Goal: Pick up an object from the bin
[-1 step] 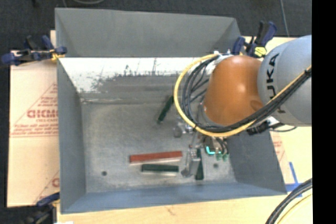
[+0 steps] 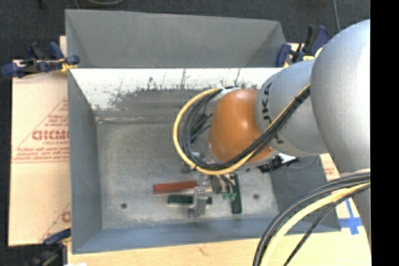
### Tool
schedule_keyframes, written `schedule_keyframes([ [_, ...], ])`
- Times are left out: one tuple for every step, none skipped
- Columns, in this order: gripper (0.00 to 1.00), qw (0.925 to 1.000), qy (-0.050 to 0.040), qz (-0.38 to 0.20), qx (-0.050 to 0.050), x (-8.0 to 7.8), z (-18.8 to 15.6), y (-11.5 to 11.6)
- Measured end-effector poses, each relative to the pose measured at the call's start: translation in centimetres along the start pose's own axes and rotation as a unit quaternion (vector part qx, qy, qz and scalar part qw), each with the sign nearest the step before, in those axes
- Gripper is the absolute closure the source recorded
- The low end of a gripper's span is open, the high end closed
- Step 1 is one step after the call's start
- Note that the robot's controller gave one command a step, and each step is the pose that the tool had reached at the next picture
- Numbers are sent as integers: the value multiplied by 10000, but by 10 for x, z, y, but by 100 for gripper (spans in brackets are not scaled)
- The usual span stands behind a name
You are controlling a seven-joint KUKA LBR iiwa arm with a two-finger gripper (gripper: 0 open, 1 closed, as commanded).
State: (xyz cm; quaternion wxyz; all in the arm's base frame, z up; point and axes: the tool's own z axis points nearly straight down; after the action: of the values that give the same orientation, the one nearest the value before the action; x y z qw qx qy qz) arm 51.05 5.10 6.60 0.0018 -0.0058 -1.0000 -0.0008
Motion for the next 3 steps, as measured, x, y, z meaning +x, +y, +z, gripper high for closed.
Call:
schedule_keyframes([
  [100,10000,-32,16,0,-2,-5,-1],
  [100,9996,-71,259,-6,-4,-145,17],
  [0,9997,-34,260,3,-2,-141,16],
])
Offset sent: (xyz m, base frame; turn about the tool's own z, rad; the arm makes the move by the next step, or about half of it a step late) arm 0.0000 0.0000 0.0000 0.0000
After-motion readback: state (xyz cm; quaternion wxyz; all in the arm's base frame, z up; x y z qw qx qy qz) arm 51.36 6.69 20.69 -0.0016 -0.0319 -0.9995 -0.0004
